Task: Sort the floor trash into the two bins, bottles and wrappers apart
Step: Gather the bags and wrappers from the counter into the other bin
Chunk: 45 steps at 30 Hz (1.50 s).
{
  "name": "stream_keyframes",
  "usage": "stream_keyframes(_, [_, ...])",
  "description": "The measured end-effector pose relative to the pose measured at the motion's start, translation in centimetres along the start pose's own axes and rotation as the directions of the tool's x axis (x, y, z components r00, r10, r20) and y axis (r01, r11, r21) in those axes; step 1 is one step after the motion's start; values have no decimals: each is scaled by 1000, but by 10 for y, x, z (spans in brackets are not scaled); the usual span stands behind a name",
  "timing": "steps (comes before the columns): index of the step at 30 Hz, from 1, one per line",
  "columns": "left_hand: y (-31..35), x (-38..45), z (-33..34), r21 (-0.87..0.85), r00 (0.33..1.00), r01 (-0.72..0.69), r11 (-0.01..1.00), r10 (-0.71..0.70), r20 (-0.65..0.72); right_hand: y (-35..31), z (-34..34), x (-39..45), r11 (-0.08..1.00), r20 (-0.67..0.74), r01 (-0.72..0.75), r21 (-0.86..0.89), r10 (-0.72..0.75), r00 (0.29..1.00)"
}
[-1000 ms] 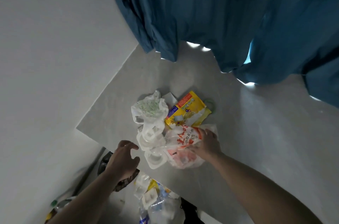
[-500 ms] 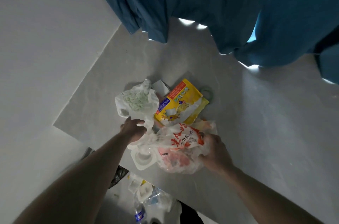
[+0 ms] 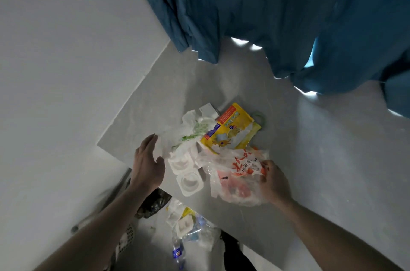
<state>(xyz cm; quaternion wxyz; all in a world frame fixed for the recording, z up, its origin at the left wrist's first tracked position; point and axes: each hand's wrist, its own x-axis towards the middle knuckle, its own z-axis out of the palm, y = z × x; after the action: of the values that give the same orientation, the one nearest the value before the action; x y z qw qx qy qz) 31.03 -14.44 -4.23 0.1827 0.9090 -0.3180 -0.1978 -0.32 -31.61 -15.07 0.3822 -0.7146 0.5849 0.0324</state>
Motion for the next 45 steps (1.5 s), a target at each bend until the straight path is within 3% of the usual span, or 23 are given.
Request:
stream_keyframes(4, [-12, -41, -37, -66, 994, -13, 998, 6, -107, -7, -33, -33, 990, -120, -58, 125, 73, 990])
stream_keyframes(7, [-21, -76, -58, -158, 974, 33, 987, -67, -217, -18, -43, -62, 978, -157, -90, 190, 120, 980])
stream_keyframes(18, [-115, -212, -114, -324, 917, 157, 933, -259, -302, -70, 27, -179, 936, -42, -74, 344, 94, 995])
stream_keyframes(23, [-177, -253, -135, -369, 927, 163, 915, -270, -259, -93, 65, -227, 942, -9, -80, 326, 87, 996])
stream_keyframes(34, [-318, -298, -177, -362, 956, 258, 896, -292, -40, -123, 148, -352, 950, -80, -103, 295, 132, 988])
stream_keyframes(45, [-361, -293, -167, -404, 921, 375, 834, -385, 60, -120, 156, -368, 970, -23, -88, 227, 96, 995])
